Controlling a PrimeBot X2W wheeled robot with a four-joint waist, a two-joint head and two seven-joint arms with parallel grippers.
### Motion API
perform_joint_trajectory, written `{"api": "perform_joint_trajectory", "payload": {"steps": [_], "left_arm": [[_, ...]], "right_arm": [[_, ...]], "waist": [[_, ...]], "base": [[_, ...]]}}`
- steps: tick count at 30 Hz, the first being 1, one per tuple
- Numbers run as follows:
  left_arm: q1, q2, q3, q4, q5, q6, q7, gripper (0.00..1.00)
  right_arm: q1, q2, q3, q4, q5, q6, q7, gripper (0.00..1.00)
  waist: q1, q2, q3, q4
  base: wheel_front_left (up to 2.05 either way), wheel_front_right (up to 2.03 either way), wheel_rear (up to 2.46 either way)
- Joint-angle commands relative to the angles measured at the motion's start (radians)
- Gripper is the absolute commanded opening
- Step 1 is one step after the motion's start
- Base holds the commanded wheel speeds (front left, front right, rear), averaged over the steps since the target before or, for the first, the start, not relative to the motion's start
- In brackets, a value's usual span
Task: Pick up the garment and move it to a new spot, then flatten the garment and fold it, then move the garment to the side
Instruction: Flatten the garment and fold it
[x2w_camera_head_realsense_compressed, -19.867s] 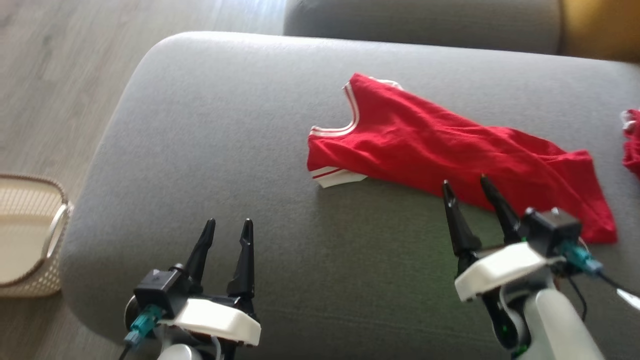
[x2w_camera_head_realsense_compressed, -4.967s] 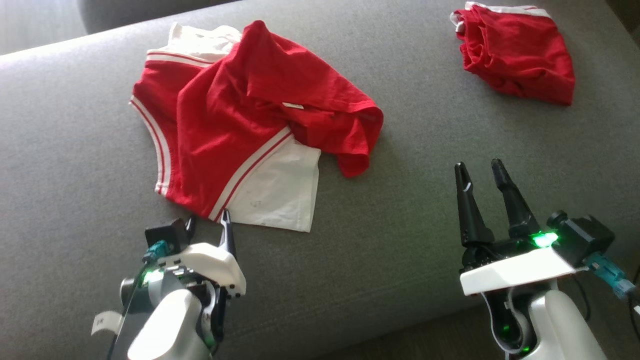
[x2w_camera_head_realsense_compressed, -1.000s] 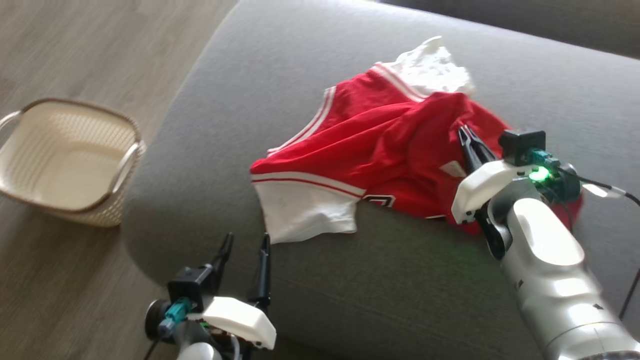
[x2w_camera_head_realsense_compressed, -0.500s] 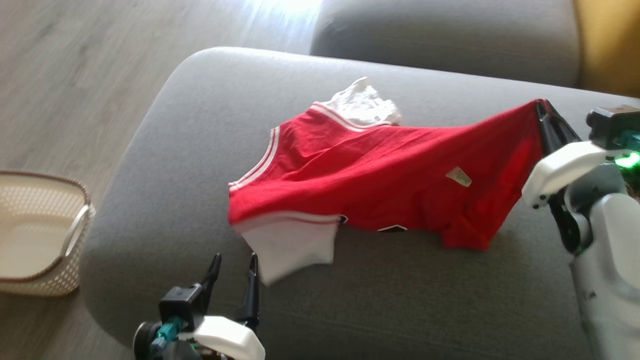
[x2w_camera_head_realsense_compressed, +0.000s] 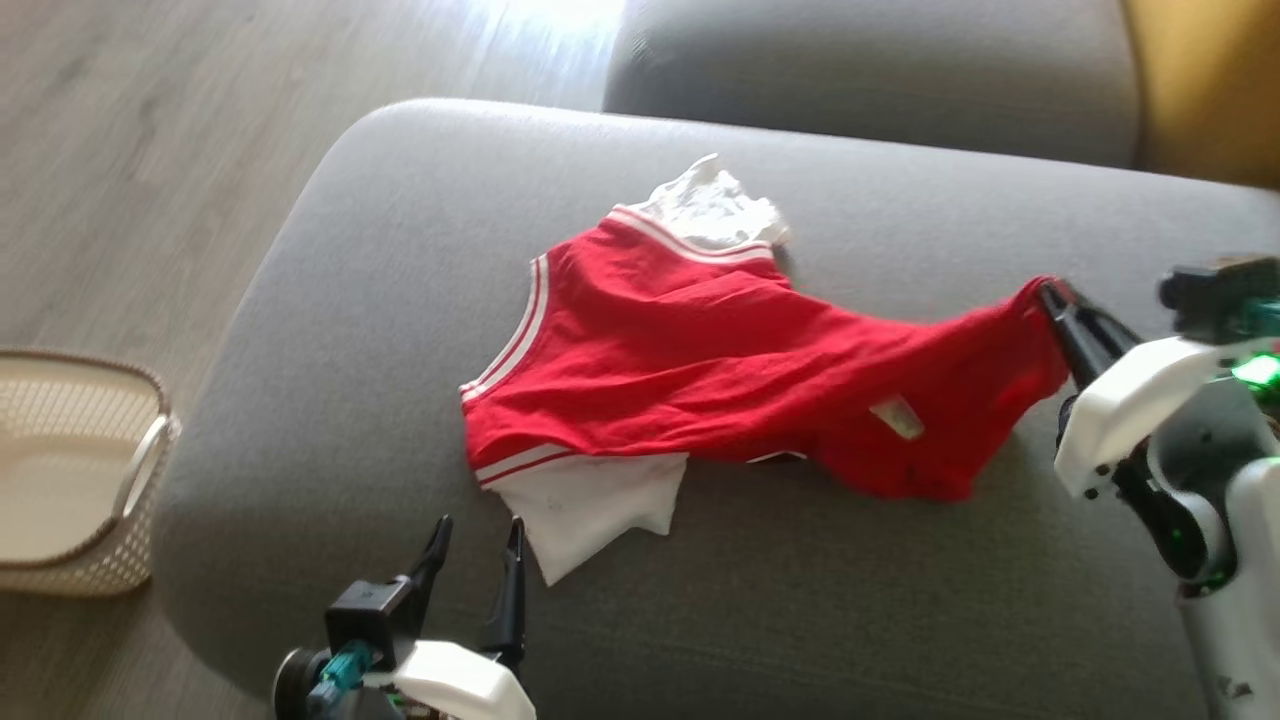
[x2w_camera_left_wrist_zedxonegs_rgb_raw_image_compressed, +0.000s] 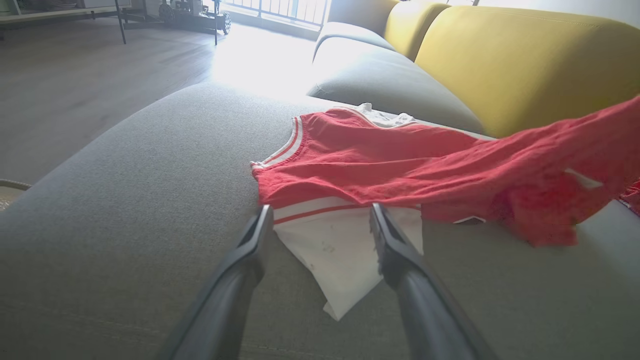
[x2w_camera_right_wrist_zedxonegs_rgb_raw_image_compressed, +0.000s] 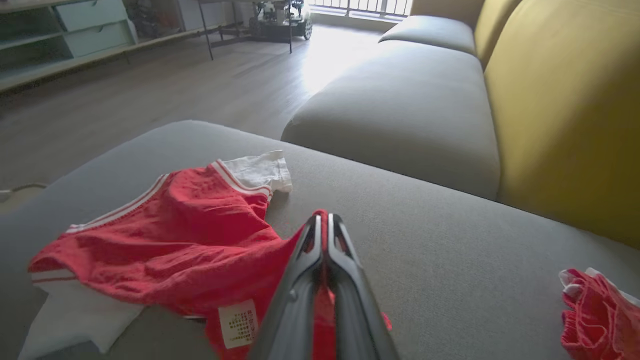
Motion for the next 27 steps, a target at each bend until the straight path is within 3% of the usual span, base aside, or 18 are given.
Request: {"api": "perform_joint_trajectory", "payload": {"steps": [1,11,12,15,16,17,18,19,20,27], "left_arm": [[-0.065,-0.003,0.023,-0.035,-0.004,-0.001,-0.012,1.00],[-0.132,-0.003,-0.035,-0.033,-0.028,0.006,-0.012,1.00],[-0.143,-0.003,-0.047,-0.034,-0.035,0.010,-0.012,1.00],[-0.157,-0.003,-0.060,-0.035,-0.043,0.017,-0.012,1.00],[-0.161,-0.003,-0.064,-0.036,-0.046,0.019,-0.012,1.00],[-0.164,-0.003,-0.066,-0.037,-0.048,0.020,-0.012,1.00],[-0.164,-0.003,-0.066,-0.037,-0.048,0.020,-0.012,1.00],[-0.167,-0.003,-0.068,-0.038,-0.050,0.021,-0.012,1.00],[-0.170,-0.003,-0.069,-0.038,-0.051,0.024,-0.012,1.00],[-0.179,-0.003,-0.062,-0.035,-0.047,0.035,-0.012,1.00]], "right_arm": [[-0.075,-0.043,0.029,-0.003,-0.005,0.000,-0.005,0.00],[-0.318,-0.182,0.125,0.362,-0.031,0.000,-0.099,0.00],[-0.375,-0.199,0.125,0.461,-0.045,0.000,-0.129,0.00],[-0.444,-0.207,0.141,0.600,-0.067,0.000,-0.160,0.00],[-0.462,-0.207,0.148,0.641,-0.075,0.000,-0.170,0.12],[-0.479,-0.204,0.156,0.680,-0.082,0.000,-0.181,0.89],[-0.479,-0.204,0.156,0.680,-0.082,0.000,-0.181,0.89],[-0.495,-0.199,0.161,0.716,-0.088,0.000,-0.193,1.00],[-0.523,-0.188,0.172,0.775,-0.099,0.000,-0.225,1.00],[-0.571,-0.144,0.190,0.889,-0.108,0.000,-0.334,1.00]], "waist": [[0.0000,-0.0001,0.032,0.030],[0.0000,-0.0001,0.166,0.164],[0.0000,-0.0001,0.189,0.188],[0.0000,-0.0001,0.217,0.213],[0.0000,-0.0001,0.223,0.219],[0.0000,-0.0001,0.228,0.222],[0.0000,-0.0001,0.228,0.222],[0.0000,-0.0001,0.232,0.224],[0.0000,-0.0001,0.237,0.224],[0.0000,-0.0001,0.224,0.189]], "base": [[0.00,0.00,0.00],[0.00,0.00,0.00],[0.00,0.00,0.00],[0.00,0.00,0.00],[0.00,0.00,0.00],[0.00,0.00,0.00],[0.00,0.00,0.00],[0.00,0.00,0.00],[0.00,0.00,0.00],[0.00,0.00,0.00]]}}
